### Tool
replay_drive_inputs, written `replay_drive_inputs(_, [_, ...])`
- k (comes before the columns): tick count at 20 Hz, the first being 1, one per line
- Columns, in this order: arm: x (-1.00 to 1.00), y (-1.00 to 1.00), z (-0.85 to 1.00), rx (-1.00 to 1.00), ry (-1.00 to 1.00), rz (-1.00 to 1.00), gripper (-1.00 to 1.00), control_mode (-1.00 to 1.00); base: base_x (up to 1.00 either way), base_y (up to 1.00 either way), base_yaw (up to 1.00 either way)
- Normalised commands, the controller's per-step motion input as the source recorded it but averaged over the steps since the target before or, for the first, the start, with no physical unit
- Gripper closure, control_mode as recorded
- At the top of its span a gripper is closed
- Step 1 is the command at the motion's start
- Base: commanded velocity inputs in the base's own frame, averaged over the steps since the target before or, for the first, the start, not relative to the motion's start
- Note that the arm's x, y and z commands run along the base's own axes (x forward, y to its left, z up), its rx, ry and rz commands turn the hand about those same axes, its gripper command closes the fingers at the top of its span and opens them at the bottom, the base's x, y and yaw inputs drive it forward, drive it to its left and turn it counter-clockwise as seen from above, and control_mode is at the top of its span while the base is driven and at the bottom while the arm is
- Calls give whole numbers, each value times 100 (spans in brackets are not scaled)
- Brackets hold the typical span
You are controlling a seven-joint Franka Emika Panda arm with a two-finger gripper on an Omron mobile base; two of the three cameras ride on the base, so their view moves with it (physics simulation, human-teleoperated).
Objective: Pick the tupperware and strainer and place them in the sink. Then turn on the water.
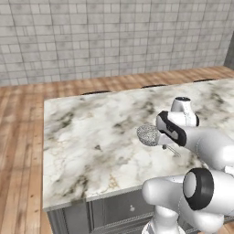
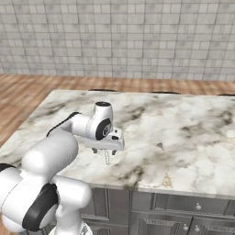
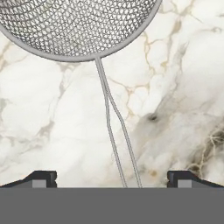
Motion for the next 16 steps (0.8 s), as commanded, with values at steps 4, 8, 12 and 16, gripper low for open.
replay_drive_inputs(4, [27, -5, 0, 7, -6, 0, -100, -100, 0, 0, 0])
replay_drive_inputs(8, [35, -9, 0, 5, -3, 0, -100, -100, 0, 0, 0])
replay_drive_inputs(12, [11, -20, 0, 2, 0, 0, -100, -100, 0, 0, 0])
replay_drive_inputs(16, [2, -16, -3, 0, 1, 0, -100, -100, 0, 0, 0])
